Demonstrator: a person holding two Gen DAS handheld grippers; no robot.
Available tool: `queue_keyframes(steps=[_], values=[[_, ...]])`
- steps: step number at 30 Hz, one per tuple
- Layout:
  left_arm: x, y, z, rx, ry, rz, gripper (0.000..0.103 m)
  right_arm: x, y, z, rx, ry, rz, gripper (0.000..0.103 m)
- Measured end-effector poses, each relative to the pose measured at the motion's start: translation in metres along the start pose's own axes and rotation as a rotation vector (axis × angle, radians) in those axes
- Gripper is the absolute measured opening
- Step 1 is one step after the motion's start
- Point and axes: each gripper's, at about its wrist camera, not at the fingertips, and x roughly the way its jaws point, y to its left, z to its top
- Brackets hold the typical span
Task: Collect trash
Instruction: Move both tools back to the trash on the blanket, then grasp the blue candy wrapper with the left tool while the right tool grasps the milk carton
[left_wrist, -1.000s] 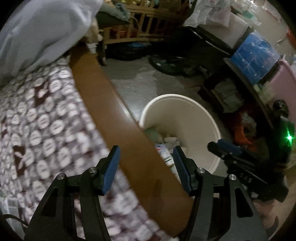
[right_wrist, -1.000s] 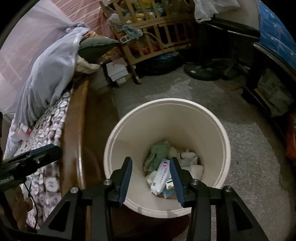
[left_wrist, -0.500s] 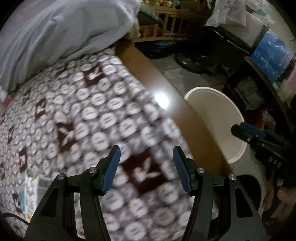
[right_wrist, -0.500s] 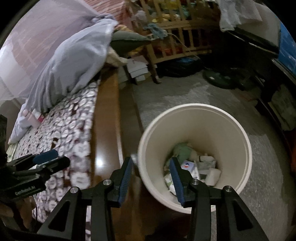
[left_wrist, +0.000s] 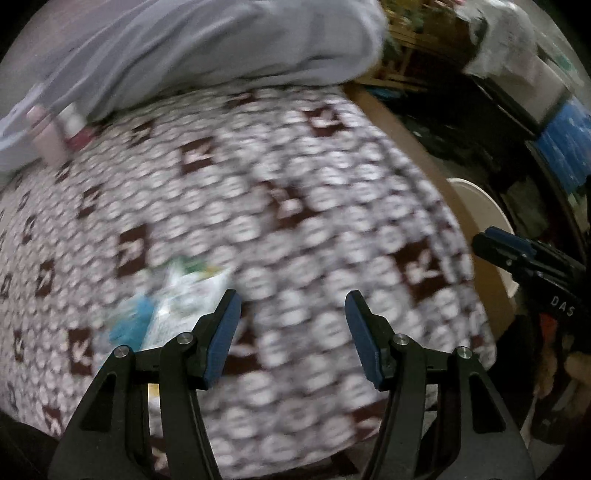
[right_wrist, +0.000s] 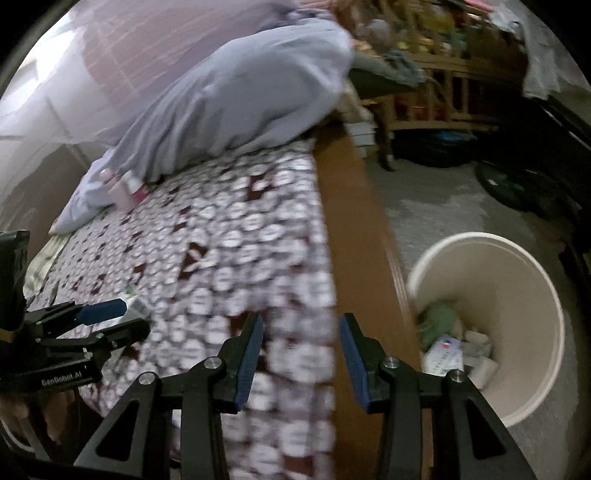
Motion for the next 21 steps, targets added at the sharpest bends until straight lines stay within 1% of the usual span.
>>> queue_keyframes(steps=[3,8,11,13,15,18,21], values=[[-0.008,0.036,-0.012,-0.052,0.007,0.028,0.058,0.009,0.022,0.002,-0.024,0.024,0.044,0.043],[-0.018,0.088,-0.028,-0.096,-0.001,0.087,0.058,0.024,0.068,0.001,-0.111,0.065,0.106,0.044],[-0.016,0.114,-0.035,-0.090,0.005,0.135,0.058,0.034,0.091,-0.001,-0.161,0.090,0.126,0.045],[-0.011,0.126,-0.039,-0.068,0.019,0.149,0.058,0.041,0.104,-0.004,-0.182,0.105,0.137,0.046],[-0.004,0.135,-0.041,-0.061,0.037,0.151,0.058,0.046,0.113,-0.005,-0.196,0.119,0.144,0.046],[0.011,0.145,-0.039,-0.068,0.064,0.127,0.058,0.053,0.123,-0.007,-0.209,0.135,0.148,0.047],[0.029,0.148,-0.034,-0.055,0.101,0.061,0.058,0.059,0.136,-0.008,-0.221,0.154,0.155,0.047]])
